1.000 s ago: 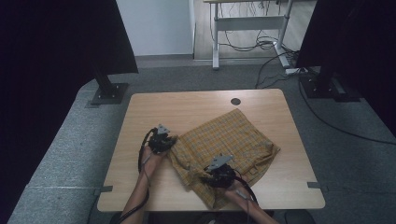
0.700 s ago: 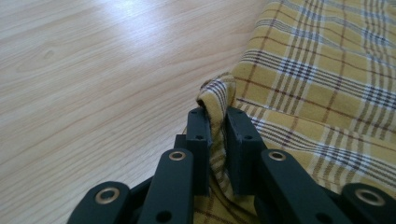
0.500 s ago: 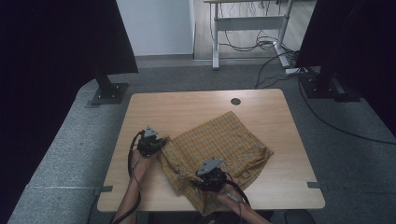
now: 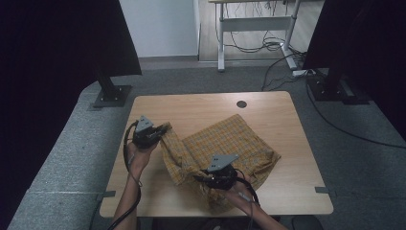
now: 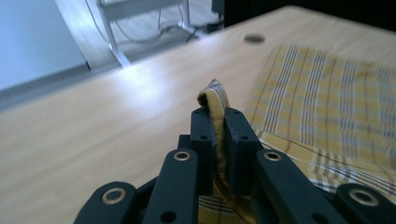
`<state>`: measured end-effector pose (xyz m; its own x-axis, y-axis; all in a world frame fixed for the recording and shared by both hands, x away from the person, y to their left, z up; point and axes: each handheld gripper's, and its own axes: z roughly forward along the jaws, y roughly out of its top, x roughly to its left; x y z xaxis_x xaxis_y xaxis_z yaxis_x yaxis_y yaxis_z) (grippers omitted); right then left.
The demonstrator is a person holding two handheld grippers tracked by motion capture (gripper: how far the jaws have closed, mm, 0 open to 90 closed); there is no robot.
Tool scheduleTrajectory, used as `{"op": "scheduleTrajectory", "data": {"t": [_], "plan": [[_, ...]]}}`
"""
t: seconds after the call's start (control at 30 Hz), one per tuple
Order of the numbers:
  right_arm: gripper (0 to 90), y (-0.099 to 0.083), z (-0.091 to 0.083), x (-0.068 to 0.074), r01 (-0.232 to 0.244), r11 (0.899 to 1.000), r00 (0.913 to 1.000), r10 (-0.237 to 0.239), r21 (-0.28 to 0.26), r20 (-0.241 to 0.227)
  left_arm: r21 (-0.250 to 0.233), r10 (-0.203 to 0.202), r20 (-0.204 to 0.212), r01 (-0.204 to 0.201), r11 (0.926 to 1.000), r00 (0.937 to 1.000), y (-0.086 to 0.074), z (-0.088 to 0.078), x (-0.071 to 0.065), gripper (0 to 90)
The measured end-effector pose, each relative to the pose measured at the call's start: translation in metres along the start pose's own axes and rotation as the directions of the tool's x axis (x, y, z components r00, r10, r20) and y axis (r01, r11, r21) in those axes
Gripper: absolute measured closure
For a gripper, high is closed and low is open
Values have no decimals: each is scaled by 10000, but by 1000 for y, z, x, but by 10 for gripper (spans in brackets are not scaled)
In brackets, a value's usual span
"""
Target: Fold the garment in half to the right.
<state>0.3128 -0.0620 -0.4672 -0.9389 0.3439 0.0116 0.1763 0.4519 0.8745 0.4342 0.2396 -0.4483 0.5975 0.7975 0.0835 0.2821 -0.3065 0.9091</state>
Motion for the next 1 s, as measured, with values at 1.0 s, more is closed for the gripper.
{"op": "scheduleTrajectory", "data": {"t": [1.0], "plan": [[763,-91,-27,-81,-1882,9729,9784,1738,1345,1120,2722,1049,240,-1074,9562,9942,-30,136,-56,815]]}}
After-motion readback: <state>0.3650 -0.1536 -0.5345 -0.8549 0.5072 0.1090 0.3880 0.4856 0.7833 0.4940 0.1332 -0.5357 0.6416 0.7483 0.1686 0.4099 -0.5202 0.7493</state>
